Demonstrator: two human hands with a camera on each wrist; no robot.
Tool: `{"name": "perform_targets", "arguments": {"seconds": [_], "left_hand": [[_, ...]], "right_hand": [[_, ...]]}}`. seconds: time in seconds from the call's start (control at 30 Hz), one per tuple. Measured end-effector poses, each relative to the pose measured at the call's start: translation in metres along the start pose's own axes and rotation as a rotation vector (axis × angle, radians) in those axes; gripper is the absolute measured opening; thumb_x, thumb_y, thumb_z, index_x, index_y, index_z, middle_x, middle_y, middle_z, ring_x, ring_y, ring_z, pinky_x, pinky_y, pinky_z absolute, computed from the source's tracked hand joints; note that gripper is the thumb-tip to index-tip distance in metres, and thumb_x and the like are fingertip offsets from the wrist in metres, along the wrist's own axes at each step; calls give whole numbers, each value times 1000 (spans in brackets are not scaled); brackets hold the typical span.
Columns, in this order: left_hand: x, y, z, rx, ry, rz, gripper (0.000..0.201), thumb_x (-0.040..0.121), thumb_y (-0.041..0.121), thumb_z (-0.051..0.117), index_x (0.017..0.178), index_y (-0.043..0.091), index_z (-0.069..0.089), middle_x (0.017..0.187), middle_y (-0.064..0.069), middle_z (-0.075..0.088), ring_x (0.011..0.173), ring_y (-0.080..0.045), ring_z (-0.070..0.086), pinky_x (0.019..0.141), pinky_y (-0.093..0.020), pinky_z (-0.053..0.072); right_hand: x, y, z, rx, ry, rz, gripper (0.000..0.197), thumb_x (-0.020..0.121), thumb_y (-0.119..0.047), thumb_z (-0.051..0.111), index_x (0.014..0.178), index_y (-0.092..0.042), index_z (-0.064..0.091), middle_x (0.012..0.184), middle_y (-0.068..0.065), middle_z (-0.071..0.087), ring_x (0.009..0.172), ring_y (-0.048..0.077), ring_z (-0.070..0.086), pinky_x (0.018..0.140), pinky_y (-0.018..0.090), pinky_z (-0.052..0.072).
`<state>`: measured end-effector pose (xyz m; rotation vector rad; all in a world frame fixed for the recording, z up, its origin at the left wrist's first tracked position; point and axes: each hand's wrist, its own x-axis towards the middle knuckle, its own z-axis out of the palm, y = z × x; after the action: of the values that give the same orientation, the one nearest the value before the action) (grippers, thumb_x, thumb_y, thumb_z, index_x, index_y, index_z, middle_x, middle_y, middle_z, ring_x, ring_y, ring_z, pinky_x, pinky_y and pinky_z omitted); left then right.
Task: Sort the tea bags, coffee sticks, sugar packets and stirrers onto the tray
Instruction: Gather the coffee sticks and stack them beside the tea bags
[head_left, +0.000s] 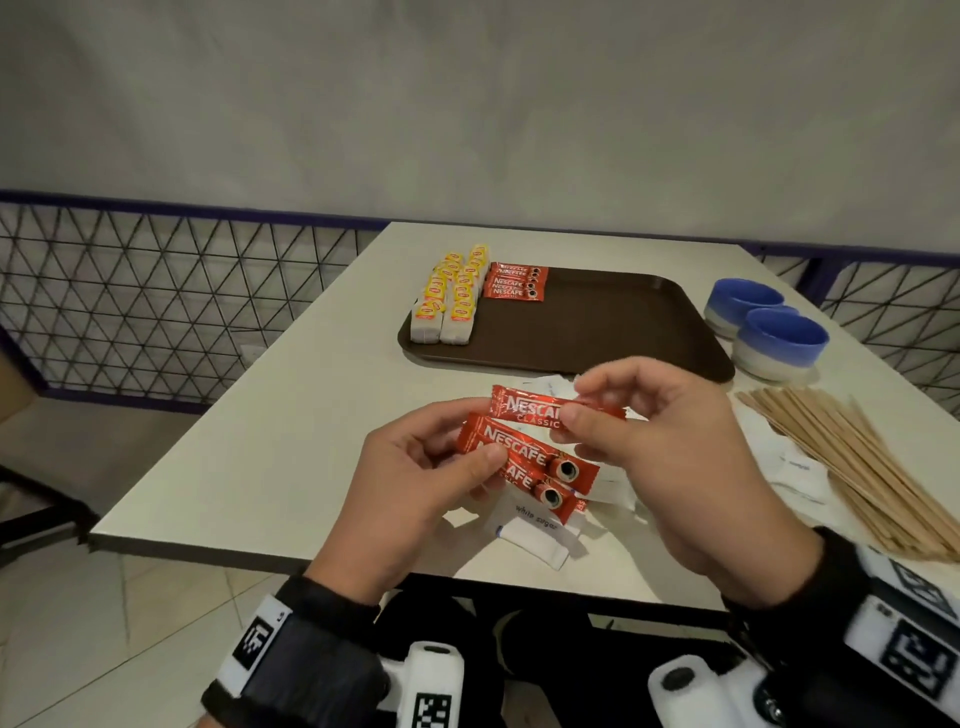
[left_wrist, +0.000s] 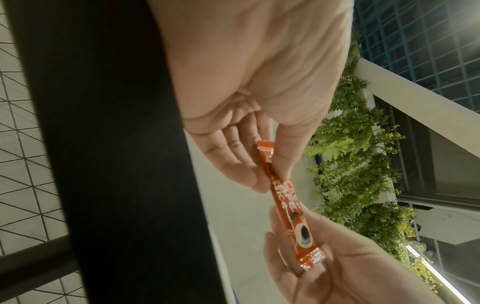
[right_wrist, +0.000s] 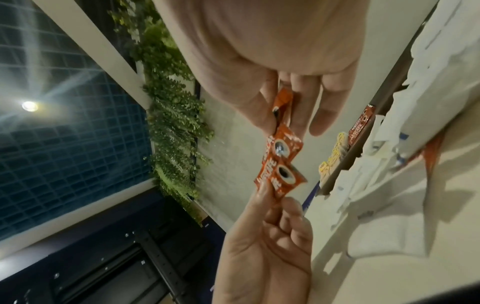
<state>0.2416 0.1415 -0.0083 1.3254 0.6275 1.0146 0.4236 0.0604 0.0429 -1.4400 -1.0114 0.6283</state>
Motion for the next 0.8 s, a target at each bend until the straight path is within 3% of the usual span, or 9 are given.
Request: {"name": "perform_targets", "arguments": {"seconds": [0.07,0.2,0.27,0.4,0.5,0.7,0.8], "left_hand": [[0,0,1,-30,3,-2,47,69,16,79,116,14,73,101,-14,78,93,-25,75,79,-40,63],[3,-1,1,-29,33,26,36,73,15,78,108,10,74,92,-12,78,80,-18,73,67,-28,59],[3,-2,0,-6,45,33,31,74,17,77,104,9,75,89,-11,78,75,-16,72,66,-26,58],[3,0,-1,6,59,37,32,74,23,76,104,11,74,91,-7,78,80,-16,75,68,-25,59],[2,1,0,-10,69,41,29,76,18,76,104,11,74,90,-7,78,80,-17,75,68,-25,60],[3,0,1,-16,96,29,25,83,9,75,108,10,72,93,-6,79,81,-18,76,71,-26,61],[3,0,0,-5,117,25,25,84,11,74,109,12,72,94,-4,79,86,-17,76,73,-26,60]], "right_hand": [[-1,2,7,10,-24,34,9,84,-18,82,88,-25,77,91,-7,73,89,13,74,68,33,64],[-3,4,14,4,-91,67,10,86,-20,79,82,-28,80,89,-11,74,88,11,74,65,25,61],[-3,3,15,-20,-123,73,12,89,-20,77,81,-29,80,89,-10,75,89,12,74,67,27,61],[-5,0,10,-183,-205,8,10,87,-25,78,89,-34,79,94,-17,72,92,6,72,73,28,63],[-5,-5,5,-333,-249,-69,13,88,-27,76,96,-37,77,93,-24,71,90,1,71,75,26,62],[13,-14,-1,-334,-321,-33,16,87,-22,75,100,-30,79,95,-9,77,89,13,76,77,39,65],[23,-20,-4,-387,-414,-48,20,85,-23,74,104,-27,79,95,-9,78,90,12,76,77,37,65]]}}
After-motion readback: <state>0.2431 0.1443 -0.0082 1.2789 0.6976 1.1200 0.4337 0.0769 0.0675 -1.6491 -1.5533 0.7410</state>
